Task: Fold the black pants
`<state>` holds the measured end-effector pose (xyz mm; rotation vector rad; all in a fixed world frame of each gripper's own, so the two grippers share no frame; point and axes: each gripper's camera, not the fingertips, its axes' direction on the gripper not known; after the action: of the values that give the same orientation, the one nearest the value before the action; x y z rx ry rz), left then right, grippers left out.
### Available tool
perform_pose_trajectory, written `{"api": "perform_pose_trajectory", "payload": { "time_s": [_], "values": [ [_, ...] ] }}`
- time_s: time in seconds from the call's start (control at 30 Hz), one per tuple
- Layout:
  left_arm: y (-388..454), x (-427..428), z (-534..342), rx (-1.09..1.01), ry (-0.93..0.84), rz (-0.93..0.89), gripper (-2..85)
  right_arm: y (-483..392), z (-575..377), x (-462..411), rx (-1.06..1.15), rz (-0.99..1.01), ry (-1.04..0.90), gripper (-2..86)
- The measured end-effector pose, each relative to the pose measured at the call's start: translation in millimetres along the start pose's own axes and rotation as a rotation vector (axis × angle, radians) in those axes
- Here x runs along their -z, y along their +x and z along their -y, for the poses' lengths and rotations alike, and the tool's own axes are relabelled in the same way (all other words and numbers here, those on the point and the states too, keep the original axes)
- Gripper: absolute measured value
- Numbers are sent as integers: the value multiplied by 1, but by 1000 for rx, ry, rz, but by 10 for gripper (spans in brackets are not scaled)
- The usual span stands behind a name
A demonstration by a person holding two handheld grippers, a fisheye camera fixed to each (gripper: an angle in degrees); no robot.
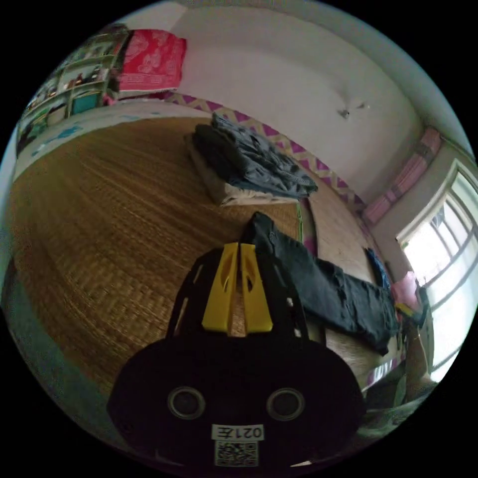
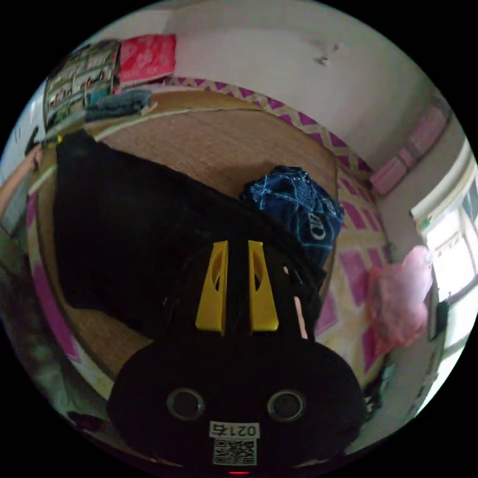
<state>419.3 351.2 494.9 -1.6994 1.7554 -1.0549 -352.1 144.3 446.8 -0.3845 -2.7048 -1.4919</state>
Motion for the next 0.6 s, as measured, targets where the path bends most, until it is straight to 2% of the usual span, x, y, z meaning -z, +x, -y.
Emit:
{"api": "perform_pose_trajectory", "payload": {
  "time_s": [0.1,0.23,0.37,0.47,0.6],
  "values": [
    [21,31,2,-134,70,-117,4,12,22,-24,131,-16,-68,94],
    [117,10,-1,-495,-96,-198,58,42,44,-42,201,40,-135,104],
    [199,-33,-20,-826,-234,-141,69,73,53,-58,228,155,-218,94],
    [227,-60,-29,-959,-332,-149,85,90,53,-67,203,237,-232,92],
    [248,-77,-31,-1012,-386,-134,108,99,52,-69,199,281,-227,86]
  ]
}}
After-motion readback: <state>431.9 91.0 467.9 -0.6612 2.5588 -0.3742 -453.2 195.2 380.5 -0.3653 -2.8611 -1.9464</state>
